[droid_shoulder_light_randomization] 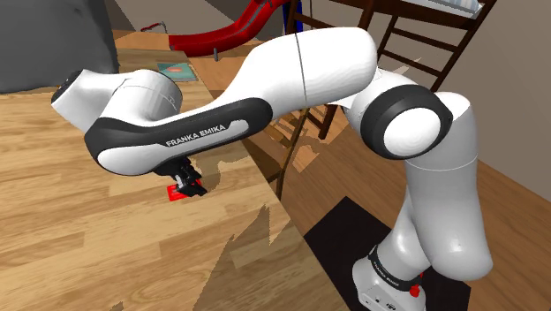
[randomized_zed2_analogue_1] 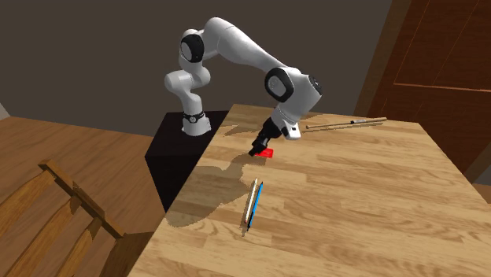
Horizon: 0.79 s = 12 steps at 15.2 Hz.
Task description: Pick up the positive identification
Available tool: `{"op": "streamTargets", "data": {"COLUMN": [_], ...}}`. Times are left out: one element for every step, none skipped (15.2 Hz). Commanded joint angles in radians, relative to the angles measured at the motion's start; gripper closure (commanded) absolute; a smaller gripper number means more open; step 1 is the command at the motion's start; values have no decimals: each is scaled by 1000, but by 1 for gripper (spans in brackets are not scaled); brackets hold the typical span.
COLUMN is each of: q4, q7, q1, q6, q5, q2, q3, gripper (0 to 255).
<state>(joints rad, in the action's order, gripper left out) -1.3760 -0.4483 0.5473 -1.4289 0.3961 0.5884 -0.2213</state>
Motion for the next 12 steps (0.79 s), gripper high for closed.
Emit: {"op": "streamTargets", "data": {"q4": [13,21,29,38,48,57,67,78,89,100,101,101], "q7": [-5,-9,-12,-15,-19,-23,-26,-30,-33,-37,-38,-38], "q1": [2,3,4,5,5,7,8,9,10,11,11,11], "q6": [21,32,43,54,65,76,88,99,111,123,125,125], "q5": [-2,-2,-2,-2,-3,-3,-3,-2,-2,-2,-2,-2], "q2": [-9,-12,-15,-18,-20,-22,-25,-26,-28,-29,-30,-30], "q3": [-1,-1,-1,-1,-1,-2,-2,-2,-1,-1,-1,-1], "gripper": [255,255,255,255,255,255,255,255,255,255,255,255]}}
